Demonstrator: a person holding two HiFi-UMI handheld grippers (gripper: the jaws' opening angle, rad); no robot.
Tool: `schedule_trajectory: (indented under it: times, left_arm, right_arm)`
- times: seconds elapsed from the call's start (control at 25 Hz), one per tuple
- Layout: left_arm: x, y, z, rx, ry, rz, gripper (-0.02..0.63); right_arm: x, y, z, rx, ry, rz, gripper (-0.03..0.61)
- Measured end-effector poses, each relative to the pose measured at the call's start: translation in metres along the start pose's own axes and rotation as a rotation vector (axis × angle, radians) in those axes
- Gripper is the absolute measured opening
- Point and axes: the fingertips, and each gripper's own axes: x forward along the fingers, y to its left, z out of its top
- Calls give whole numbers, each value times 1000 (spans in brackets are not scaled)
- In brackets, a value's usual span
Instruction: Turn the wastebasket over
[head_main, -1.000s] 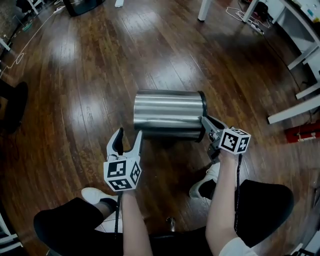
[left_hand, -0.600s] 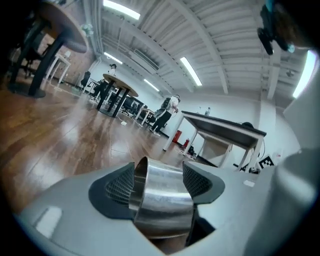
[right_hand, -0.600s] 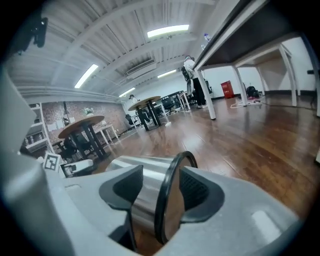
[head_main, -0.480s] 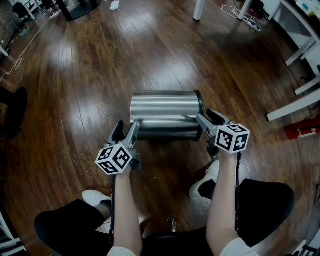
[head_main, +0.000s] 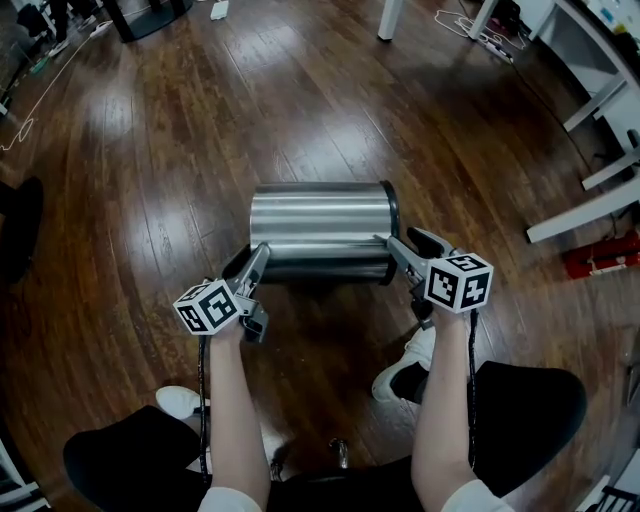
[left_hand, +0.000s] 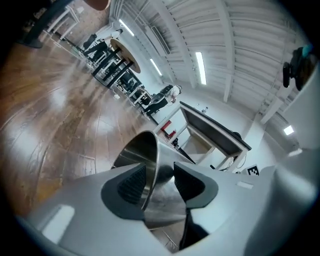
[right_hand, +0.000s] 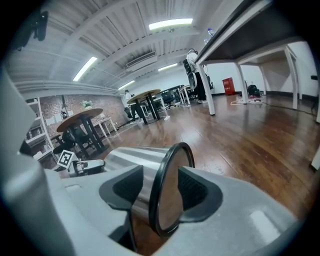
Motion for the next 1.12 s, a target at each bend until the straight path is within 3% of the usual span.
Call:
schedule_trajectory:
  times: [0.08, 0.28, 0.48, 0.64, 0.76, 0.88, 1.0, 1.12]
  left_arm:
    - [4, -5, 4, 28, 20, -29, 152]
    - [8, -10, 6, 45, 84, -51, 133]
    - [5, -18, 14, 65, 124, -53, 118]
    - [-3, -39, 47, 172, 130, -49, 109]
    - [-13, -64, 82, 301, 139, -47, 95]
    - [-18, -91, 97, 493, 224, -7, 91]
    - [-16, -120, 86, 718, 353, 51, 84]
    - [-6, -141, 47, 969, 514, 70, 80]
  right_arm:
    - [2, 0, -2, 3, 7, 7, 194]
    - [3, -1, -8, 28, 8, 9, 57]
    - [6, -4, 0, 52, -22, -1, 51]
    - [11, 3, -1, 83, -18, 27, 51]
    - [23, 17, -12, 104, 18, 61, 58]
    - [41, 31, -42, 139, 82, 76, 63]
    - [63, 44, -93, 189, 169, 75, 64]
    - [85, 67, -157, 289, 213, 134, 66]
